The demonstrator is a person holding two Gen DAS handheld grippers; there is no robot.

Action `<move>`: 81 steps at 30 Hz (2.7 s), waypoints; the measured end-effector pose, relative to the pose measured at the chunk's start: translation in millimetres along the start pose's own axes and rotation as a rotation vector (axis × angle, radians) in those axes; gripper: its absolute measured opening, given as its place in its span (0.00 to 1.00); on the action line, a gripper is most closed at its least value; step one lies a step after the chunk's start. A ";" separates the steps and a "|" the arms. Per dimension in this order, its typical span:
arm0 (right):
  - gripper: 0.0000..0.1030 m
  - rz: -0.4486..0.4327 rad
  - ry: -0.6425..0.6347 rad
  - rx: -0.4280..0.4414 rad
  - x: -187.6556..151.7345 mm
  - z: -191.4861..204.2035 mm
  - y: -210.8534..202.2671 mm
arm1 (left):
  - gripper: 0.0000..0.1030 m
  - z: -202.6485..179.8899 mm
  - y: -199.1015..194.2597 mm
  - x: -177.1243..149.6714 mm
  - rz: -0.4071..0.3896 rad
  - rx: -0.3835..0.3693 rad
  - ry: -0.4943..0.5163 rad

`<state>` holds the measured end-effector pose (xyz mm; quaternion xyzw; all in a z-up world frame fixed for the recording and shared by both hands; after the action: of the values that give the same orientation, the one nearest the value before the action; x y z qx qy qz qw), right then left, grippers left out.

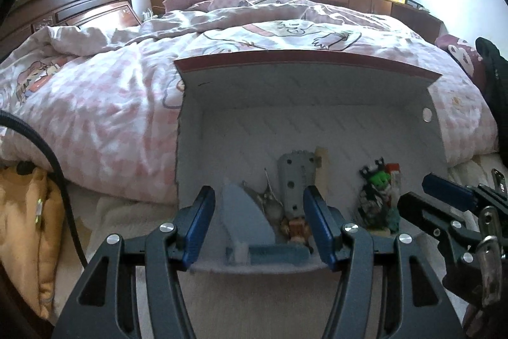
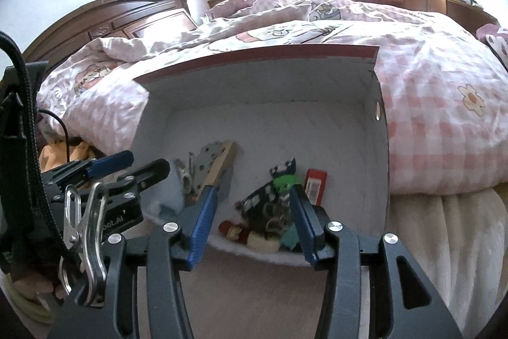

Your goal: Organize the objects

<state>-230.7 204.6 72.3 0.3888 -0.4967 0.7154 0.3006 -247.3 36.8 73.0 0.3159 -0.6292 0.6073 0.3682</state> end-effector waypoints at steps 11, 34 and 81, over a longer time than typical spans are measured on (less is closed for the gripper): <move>0.47 0.043 0.014 0.001 -16.4 18.5 -45.8 | 0.56 2.7 -55.2 -21.4 0.020 -0.012 -0.004; 0.47 0.053 -0.009 -0.086 -82.2 33.5 -88.3 | 0.56 3.4 -96.6 -99.3 0.124 -0.019 -0.054; 0.48 0.115 0.068 -0.185 -111.5 0.9 -59.0 | 0.59 -9.8 -59.4 -124.2 0.203 -0.014 -0.045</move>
<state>-124.7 218.1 5.2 0.3057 -0.5715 0.6954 0.3104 -130.7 36.6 -0.7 0.2616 -0.6703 0.6298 0.2928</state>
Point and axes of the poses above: each gripper's, at about its wrist camera, not at the fingertips, and y roughly the way its jaws point, z to its left, x to its top, the point moved 2 cm from there along y, roughly the way its jaws point, and after that the axes turned 12 degrees about -z, right-handed, at the moved point
